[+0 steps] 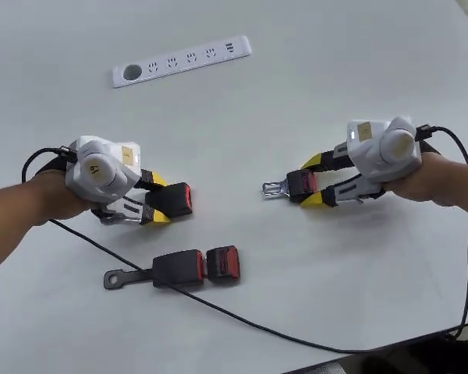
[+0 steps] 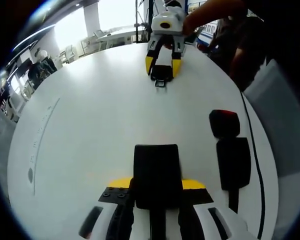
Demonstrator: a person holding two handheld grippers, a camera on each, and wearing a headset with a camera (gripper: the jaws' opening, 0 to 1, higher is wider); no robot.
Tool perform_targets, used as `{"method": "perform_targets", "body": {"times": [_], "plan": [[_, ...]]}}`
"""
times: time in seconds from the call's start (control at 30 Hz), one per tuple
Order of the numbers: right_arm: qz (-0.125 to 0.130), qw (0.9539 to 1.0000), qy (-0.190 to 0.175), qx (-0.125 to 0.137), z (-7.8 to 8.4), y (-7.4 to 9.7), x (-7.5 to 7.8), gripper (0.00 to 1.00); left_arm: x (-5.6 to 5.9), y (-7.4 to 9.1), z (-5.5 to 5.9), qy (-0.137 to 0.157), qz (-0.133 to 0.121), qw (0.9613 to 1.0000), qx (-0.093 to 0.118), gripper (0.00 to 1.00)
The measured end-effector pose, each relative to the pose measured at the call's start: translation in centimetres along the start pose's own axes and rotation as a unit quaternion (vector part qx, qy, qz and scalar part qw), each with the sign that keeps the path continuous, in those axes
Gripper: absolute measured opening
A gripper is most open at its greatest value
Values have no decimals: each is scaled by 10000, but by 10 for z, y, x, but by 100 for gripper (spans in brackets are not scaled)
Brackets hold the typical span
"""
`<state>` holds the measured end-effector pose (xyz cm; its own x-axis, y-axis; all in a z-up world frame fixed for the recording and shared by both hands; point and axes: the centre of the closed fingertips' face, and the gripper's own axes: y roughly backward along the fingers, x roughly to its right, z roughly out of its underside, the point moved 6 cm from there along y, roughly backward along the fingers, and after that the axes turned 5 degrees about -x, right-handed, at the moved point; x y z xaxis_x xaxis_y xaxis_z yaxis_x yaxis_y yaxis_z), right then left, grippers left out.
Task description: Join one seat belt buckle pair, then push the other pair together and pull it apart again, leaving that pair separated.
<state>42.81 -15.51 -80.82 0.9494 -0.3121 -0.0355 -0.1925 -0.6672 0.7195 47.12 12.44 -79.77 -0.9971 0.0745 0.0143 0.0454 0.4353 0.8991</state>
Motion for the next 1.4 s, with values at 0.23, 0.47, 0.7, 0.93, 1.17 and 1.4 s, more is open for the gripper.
{"method": "perform_targets", "body": {"times": [0.23, 0.47, 0.7, 0.93, 1.17, 1.4], "plan": [[24, 9997, -93, 202, 1, -1, 0, 34, 0, 0, 0, 12, 4, 10000, -3, 35], [18, 9990, -207, 397, -1, -6, 0, 34, 0, -1, 0, 7, 12, 10000, -30, 35], [65, 9980, -266, 578, -10, -18, -2, 34, -1, -2, 0, -13, 51, 10000, -53, 34], [43, 9969, -287, 725, -25, -34, -5, 34, -2, -2, 1, -16, 56, 9999, -90, 34], [42, 9962, -283, 821, -40, -50, -12, 34, -2, -1, 1, -18, 66, 9999, -121, 34], [40, 9960, -256, 856, -52, -62, -17, 34, -3, -1, 1, -35, 67, 9998, -156, 34]]}}
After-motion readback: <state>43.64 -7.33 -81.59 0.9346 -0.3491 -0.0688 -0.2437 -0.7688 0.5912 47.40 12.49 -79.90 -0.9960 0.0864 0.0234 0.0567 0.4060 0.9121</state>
